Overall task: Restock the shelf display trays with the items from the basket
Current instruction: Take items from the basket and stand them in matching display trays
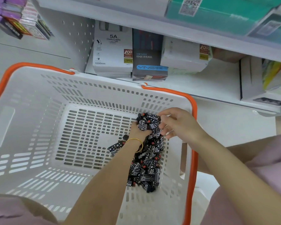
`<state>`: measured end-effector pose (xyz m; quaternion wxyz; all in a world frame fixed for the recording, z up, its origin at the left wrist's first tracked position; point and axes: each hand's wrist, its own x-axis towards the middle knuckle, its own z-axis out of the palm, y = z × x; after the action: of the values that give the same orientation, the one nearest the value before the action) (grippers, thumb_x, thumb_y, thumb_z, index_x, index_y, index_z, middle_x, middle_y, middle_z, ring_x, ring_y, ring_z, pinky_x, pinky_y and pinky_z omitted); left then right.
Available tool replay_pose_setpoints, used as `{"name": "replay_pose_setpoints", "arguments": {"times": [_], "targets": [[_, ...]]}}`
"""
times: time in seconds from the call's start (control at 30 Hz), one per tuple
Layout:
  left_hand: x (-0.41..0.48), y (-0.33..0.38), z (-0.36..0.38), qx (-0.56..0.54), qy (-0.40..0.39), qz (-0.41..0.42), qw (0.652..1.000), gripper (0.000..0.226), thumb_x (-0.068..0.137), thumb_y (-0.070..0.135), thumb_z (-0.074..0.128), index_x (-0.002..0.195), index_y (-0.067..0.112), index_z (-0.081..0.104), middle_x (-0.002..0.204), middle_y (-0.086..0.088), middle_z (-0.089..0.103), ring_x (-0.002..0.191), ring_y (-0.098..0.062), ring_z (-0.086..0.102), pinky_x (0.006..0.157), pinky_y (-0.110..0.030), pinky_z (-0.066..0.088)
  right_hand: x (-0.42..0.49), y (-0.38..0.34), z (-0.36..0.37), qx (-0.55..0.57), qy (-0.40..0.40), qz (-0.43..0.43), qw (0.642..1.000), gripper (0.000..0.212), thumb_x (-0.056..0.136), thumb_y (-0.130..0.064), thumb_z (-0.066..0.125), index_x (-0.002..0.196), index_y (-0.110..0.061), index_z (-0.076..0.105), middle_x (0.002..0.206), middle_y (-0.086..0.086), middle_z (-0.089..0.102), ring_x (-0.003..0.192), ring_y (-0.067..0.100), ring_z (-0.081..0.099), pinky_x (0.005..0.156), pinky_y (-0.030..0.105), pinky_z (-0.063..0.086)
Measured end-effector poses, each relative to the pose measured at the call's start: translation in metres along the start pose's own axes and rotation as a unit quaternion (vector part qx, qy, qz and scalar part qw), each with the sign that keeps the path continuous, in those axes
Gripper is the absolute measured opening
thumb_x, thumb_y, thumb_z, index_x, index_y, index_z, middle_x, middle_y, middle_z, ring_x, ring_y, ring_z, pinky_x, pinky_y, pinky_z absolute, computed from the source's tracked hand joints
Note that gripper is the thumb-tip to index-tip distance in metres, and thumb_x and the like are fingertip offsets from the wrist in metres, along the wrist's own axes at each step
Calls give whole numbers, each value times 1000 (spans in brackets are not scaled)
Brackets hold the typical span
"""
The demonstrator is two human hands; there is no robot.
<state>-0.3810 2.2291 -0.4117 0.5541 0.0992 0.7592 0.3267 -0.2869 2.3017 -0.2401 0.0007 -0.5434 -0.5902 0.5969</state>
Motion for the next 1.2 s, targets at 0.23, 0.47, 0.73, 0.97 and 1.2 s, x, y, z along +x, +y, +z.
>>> {"name": "replay_pose_setpoints", "arguments": {"times": [0.23,0.47,0.73,0.97,1.2], "targets": [[-12,8,-25,-135,-12,-57,989,116,54,26,76,149,6,12,122,-21,58,106,-30,57,92,-42,44,-5,-2,-5,-4,2,-12,1000,18,97,-12,47,113,-11,56,78,8,63,61,17,61,54,24,52],[-64,51,-68,-370,-122,-55,919,40,90,1,56,128,4,42,76,-15,66,68,-26,66,63,-40,57,-16,-20,-1,7,-8,-35,999,19,97,-10,46,114,-8,55,78,9,61,58,17,58,52,27,50],[-156,146,-88,-394,-140,108,902,25,95,5,47,119,1,49,89,-16,69,75,-22,72,59,-36,58,-68,-61,2,44,-26,-96,994,19,96,-23,50,112,-12,46,93,12,56,63,19,62,60,38,57],[-228,190,-75,-431,-121,198,872,25,93,5,51,117,-2,49,79,-18,67,70,-25,70,64,-42,60,-125,-90,-15,105,20,-229,967,38,88,-3,60,120,-9,41,85,11,62,60,22,65,61,40,59],[-290,220,-43,-356,-132,272,884,34,96,16,51,126,1,48,100,-22,62,73,-29,62,59,-38,55,-169,-104,-80,36,171,-356,918,20,86,1,59,86,-19,57,73,8,63,52,13,60,51,29,55]]}}
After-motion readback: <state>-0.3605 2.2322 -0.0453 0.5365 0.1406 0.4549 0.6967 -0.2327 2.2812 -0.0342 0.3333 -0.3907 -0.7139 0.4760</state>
